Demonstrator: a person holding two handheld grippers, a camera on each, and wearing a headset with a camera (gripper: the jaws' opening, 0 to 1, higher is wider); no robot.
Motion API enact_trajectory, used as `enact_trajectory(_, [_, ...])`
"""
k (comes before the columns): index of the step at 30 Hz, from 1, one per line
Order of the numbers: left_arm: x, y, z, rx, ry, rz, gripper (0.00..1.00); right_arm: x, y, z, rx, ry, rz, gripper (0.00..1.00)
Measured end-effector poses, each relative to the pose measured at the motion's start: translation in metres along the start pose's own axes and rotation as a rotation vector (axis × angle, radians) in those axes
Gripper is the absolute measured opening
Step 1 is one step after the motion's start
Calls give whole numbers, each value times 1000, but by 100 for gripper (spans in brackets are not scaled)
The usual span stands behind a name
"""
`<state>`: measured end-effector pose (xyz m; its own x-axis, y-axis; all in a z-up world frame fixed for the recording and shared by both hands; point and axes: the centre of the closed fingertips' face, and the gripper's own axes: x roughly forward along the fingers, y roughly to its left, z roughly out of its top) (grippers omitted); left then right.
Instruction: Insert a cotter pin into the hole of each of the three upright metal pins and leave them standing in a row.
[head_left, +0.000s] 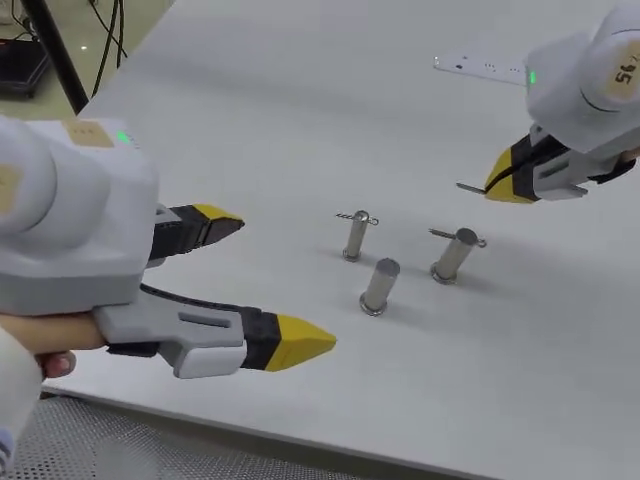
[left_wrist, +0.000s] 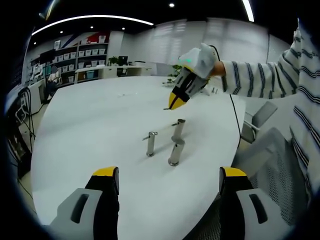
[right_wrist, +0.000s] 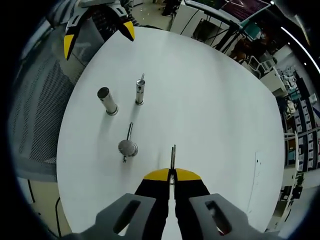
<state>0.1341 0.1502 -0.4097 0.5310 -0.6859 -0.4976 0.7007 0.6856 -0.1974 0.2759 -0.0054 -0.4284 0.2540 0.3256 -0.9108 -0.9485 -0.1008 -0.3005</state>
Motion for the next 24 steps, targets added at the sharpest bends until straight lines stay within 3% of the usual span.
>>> enact_trajectory(12, [12, -1, 19, -21, -37, -18, 75, -22, -6, 17, -23, -84, -131, 0])
enact_trajectory(24, [23, 2, 36, -44, -67, -41, 67, -30, 14, 34, -26, -133, -154, 0])
